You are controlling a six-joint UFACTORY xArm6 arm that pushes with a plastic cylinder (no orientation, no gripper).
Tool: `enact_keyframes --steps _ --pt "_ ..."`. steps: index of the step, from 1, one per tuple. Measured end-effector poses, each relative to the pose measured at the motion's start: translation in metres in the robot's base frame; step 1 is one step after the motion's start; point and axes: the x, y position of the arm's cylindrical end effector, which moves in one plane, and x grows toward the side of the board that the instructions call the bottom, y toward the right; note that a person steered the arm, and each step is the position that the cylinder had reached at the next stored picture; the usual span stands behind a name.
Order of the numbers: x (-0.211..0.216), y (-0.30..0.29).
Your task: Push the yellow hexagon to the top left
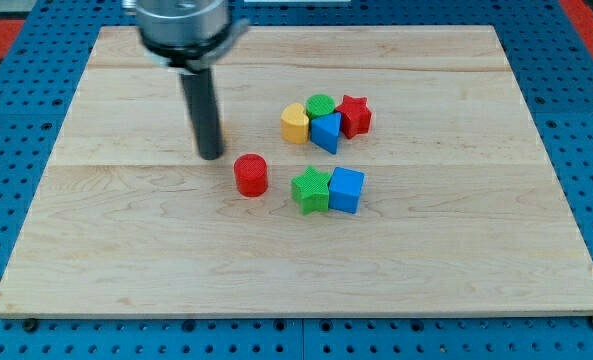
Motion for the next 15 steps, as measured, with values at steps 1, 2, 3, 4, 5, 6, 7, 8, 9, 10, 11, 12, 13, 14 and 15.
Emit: enact_keyframes --steps 1,2,3,4,5,6,7,8,9,10,11,12,13,14,15 --pt "-0.011 -0.004" --pt "-0.014 0.012" --pt "-0.035 0.02" --pt "-0.056 0.026" --pt "-0.059 0.055" --pt "-0.08 0.051" --pt "-0.118 -0.018" --pt "-0.132 -0.058" --pt "-0.122 -0.056" --pt "-0.09 -0.056" --pt "-0.063 -0.055" --pt "-0.075 -0.085" --pt "-0.083 -0.108" --pt "-0.083 -0.123" --pt "-0.083 -0.133"
